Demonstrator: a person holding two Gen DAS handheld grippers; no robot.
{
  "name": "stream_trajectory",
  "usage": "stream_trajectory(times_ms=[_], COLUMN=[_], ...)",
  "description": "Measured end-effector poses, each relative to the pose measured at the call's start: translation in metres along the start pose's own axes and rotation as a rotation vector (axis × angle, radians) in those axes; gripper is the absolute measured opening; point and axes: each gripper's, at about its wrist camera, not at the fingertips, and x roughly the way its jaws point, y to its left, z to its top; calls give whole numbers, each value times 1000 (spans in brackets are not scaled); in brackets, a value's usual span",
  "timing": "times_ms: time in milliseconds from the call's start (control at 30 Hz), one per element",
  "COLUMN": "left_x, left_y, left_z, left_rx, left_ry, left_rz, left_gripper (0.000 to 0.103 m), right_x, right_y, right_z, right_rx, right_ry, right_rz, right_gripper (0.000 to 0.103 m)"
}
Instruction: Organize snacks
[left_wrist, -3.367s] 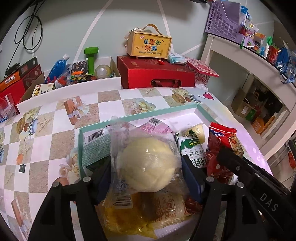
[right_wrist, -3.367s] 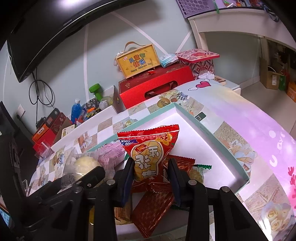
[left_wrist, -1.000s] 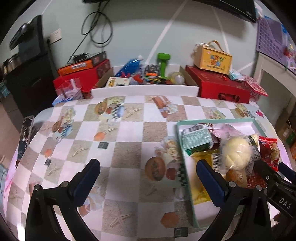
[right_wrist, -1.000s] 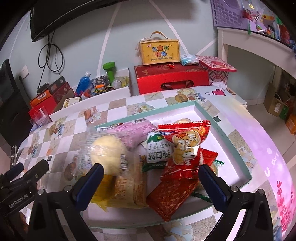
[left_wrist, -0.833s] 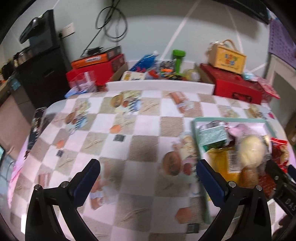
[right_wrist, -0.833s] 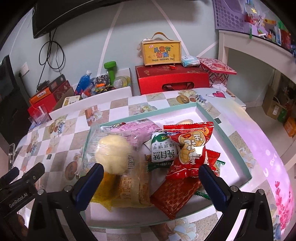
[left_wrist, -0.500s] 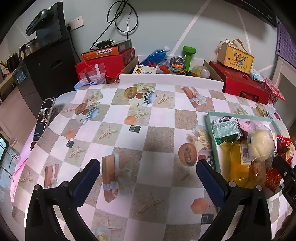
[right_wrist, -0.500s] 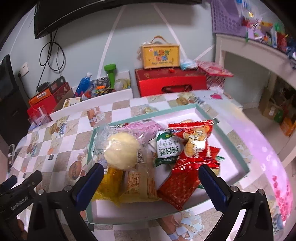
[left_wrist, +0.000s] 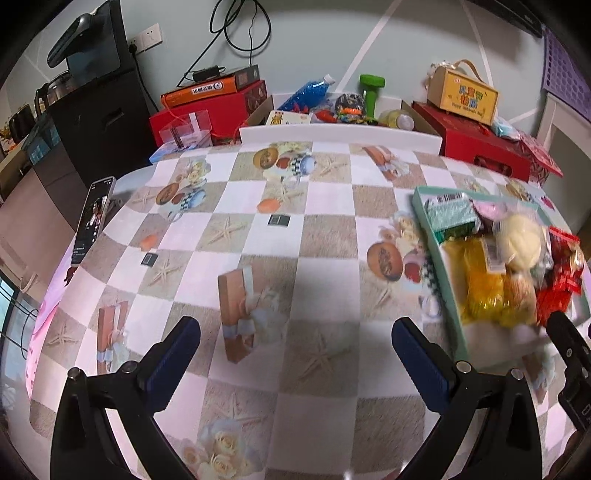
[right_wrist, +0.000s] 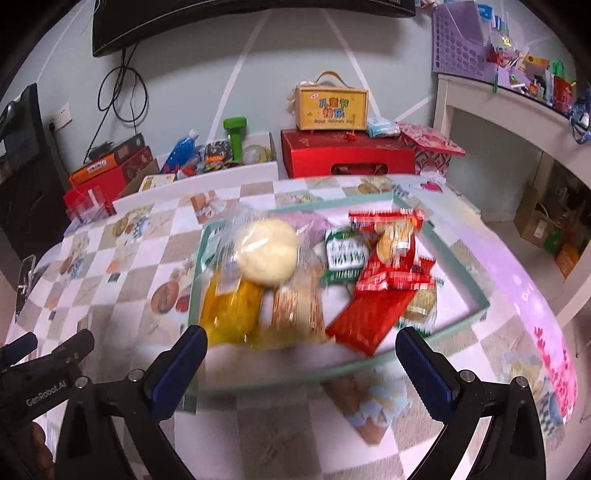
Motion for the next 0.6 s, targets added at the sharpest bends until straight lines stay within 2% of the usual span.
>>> stream_trajectory(times_ms=[267,600], left_x=[4,5], left_y=[-4,-2], left_z=[-21,-24], left_rx=[46,50], left_ry=[52,59], left_rz=[-6,-26], left_gripper=[103,103], right_x=[7,7], right_y=[1,5], right_z=[-29,-26], right_rx=[-9,-15], right_ry=[92,85], right_rz=[6,7], right_gripper=[103,103])
